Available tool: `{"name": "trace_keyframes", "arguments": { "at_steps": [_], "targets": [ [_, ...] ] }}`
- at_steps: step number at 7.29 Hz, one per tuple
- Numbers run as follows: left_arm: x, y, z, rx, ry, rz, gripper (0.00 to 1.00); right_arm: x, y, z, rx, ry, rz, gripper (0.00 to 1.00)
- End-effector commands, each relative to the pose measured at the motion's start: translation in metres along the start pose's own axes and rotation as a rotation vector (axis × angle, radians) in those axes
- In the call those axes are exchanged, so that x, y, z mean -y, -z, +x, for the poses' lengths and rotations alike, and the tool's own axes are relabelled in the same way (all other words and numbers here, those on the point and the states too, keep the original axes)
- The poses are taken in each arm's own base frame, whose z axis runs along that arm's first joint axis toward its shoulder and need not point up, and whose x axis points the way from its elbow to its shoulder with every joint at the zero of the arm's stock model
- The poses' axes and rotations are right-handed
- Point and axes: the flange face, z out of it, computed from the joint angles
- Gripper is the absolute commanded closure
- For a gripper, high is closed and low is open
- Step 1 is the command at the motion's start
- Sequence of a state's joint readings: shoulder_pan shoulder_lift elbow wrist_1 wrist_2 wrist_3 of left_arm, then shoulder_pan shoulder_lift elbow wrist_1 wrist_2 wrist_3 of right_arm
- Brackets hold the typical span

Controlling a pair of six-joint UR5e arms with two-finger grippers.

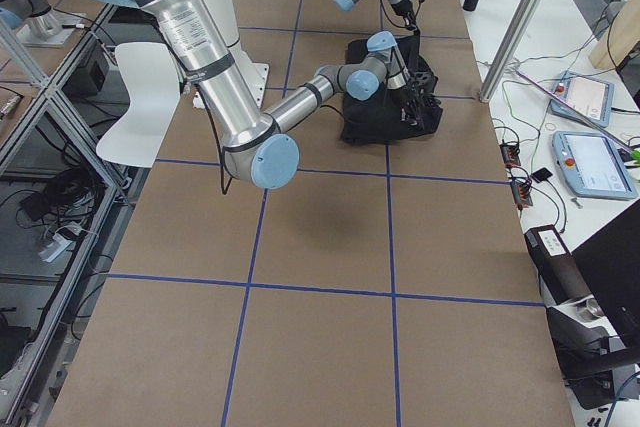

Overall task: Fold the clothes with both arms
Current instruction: 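Lay the hem near the collar and open both grippers, then move the left gripper to the folded shirt's side edge while right arm withdraws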

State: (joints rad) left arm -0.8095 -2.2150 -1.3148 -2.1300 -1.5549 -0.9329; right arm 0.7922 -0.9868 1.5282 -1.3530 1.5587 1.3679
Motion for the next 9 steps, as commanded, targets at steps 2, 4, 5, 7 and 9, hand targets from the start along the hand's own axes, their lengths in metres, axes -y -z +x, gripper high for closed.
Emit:
{"name": "trace_keyframes", "arguments": {
  "at_steps": [2, 4, 5, 7, 9],
  "targets": [
    [0.010, 0.003, -0.008, 0.003, 0.008, 0.009, 1.00, 0.007, -0.003, -0.029, 0.002, -0.001, 0.001, 1.00],
    [0.009, 0.001, -0.009, 0.005, 0.005, 0.007, 1.00, 0.004, -0.016, -0.027, -0.022, 0.001, -0.006, 1.00],
    [0.007, -0.001, -0.012, 0.010, -0.004, 0.002, 0.54, 0.003, -0.023, -0.023, -0.037, 0.006, -0.009, 0.36],
    [0.024, 0.008, -0.028, -0.024, -0.100, 0.052, 0.00, 0.024, -0.016, -0.017, -0.021, 0.079, -0.033, 0.00],
    [-0.016, 0.029, -0.062, -0.145, -0.124, -0.017, 0.00, 0.038, 0.006, -0.005, 0.054, 0.159, -0.129, 0.00]
  ]
}}
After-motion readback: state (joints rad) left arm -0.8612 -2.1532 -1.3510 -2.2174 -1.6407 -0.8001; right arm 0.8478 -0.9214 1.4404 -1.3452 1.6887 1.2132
